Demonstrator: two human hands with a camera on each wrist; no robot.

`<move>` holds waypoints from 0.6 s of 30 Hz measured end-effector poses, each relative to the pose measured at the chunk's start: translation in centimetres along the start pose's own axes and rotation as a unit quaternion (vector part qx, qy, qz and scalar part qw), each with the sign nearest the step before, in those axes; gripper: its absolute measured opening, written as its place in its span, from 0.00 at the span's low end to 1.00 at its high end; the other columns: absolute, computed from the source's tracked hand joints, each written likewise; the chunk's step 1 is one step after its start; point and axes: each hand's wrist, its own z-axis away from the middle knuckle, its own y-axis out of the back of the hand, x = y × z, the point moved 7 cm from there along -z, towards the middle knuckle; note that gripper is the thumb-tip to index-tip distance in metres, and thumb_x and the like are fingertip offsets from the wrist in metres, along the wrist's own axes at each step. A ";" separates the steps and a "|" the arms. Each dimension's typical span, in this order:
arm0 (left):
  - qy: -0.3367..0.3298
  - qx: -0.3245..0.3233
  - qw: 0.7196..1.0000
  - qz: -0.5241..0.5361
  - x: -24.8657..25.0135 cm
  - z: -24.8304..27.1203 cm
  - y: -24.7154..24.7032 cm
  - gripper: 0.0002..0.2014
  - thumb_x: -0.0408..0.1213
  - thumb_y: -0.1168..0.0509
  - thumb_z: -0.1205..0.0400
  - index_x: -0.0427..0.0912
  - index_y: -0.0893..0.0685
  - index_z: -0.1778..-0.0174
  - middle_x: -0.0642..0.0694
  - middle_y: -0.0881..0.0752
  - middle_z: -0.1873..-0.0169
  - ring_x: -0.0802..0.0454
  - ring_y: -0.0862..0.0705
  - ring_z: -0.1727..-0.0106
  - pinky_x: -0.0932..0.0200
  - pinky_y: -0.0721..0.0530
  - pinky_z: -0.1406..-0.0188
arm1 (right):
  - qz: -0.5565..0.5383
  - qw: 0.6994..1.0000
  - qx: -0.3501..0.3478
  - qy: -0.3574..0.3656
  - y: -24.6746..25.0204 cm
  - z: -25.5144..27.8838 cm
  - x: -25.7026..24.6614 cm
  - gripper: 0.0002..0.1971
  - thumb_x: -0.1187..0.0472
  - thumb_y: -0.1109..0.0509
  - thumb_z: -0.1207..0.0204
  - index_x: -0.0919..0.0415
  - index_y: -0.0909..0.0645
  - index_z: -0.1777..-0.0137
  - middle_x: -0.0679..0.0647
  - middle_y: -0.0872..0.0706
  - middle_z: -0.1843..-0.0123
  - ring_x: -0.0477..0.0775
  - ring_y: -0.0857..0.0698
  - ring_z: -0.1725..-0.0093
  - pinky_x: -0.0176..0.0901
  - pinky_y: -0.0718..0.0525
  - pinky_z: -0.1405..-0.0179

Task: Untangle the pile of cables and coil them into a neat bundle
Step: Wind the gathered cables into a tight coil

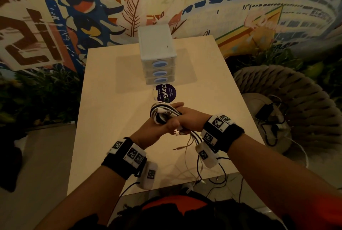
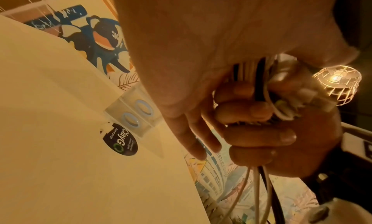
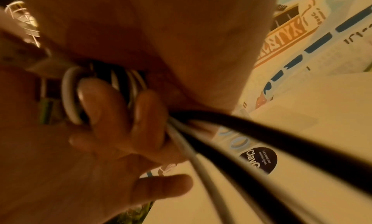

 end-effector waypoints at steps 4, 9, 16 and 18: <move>-0.008 0.058 0.996 0.071 0.0 -0.3 0.6 0.27 0.46 0.28 0.23 0.42 0.18 0.28 0.47 0.14 0.30 0.43 0.16 0.29 0.43 0.15 0.34 | 0.027 1.000 -0.014 -0.004 -0.4 -0.2 -0.1 0.12 0.53 0.26 0.31 0.63 0.13 0.58 0.58 0.13 0.62 0.53 0.16 0.64 0.44 0.15 0.66; -0.033 0.108 0.988 0.102 0.6 -0.3 1.4 0.21 0.42 0.29 0.22 0.33 0.15 0.37 0.40 0.12 0.34 0.39 0.14 0.32 0.42 0.12 0.38 | 0.044 0.998 -0.035 0.029 -0.5 0.3 -0.2 0.14 0.58 0.17 0.26 0.57 0.17 0.45 0.57 0.13 0.63 0.58 0.14 0.66 0.50 0.12 0.64; -0.060 0.155 0.980 0.107 1.0 -0.4 4.3 0.05 0.36 0.29 0.21 0.40 0.13 0.52 0.36 0.12 0.58 0.38 0.13 0.53 0.46 0.13 0.54 | 0.202 0.979 -0.005 -0.031 1.0 0.3 3.3 0.16 0.41 0.31 0.17 0.52 0.18 0.55 0.51 0.14 0.65 0.47 0.13 0.66 0.45 0.13 0.53; -0.044 0.145 0.985 0.080 1.3 -0.3 4.1 0.02 0.37 0.28 0.23 0.47 0.10 0.57 0.38 0.12 0.61 0.36 0.14 0.56 0.47 0.14 0.62 | 0.194 0.980 0.000 -0.051 1.2 0.3 4.2 0.20 0.39 0.36 0.15 0.54 0.20 0.57 0.52 0.15 0.65 0.50 0.13 0.64 0.50 0.12 0.48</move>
